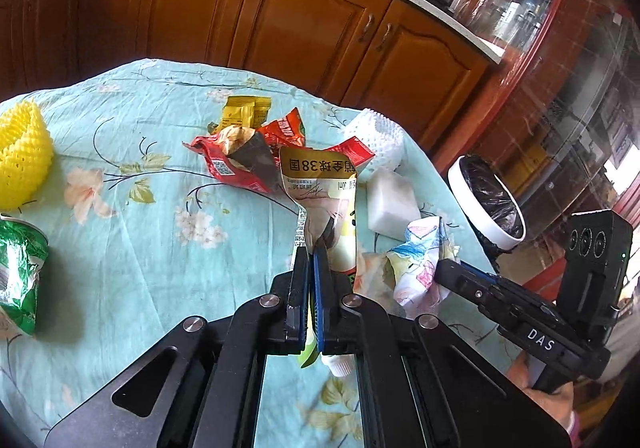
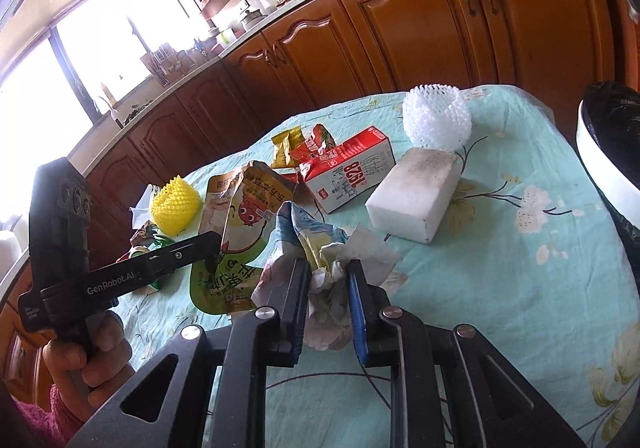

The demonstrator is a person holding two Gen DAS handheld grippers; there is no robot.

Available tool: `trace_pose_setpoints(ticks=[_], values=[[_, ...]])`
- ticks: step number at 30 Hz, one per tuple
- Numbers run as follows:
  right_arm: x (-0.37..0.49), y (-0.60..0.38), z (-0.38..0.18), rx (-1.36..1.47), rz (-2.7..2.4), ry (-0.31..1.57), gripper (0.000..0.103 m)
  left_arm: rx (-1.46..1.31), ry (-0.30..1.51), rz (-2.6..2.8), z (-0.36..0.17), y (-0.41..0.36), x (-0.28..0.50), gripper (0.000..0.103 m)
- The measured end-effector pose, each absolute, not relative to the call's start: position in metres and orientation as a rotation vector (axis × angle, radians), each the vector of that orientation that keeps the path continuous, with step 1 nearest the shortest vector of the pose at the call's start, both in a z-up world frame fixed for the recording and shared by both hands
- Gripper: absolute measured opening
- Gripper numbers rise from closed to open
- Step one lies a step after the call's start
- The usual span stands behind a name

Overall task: Collect trash
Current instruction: 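Grasp the tan snack pouch with the left tool while the right tool grasps the blue-white wrapper, then carry both wrappers over the bin and open both tools to drop them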

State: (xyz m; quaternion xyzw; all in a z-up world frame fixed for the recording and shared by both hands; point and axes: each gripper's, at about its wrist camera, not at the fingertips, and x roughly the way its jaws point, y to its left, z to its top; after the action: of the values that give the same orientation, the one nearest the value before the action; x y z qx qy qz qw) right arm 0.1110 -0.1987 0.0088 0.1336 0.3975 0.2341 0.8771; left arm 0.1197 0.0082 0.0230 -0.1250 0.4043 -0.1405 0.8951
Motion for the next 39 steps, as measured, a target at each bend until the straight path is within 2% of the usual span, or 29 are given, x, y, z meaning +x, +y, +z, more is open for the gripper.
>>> trace_pose_setpoints(ticks=[18, 39], values=[[0.091, -0.265, 0.021, 0.332, 0.359, 0.777, 0.019, -0.181, 0.831, -0.414, 0.037, -0.056, 0.119, 0.001], [0.093, -0.356, 0.035, 0.377, 0.177, 0.717, 0.019, -0.085, 0.837, -0.558, 0.051, -0.158, 0.156, 0.001]])
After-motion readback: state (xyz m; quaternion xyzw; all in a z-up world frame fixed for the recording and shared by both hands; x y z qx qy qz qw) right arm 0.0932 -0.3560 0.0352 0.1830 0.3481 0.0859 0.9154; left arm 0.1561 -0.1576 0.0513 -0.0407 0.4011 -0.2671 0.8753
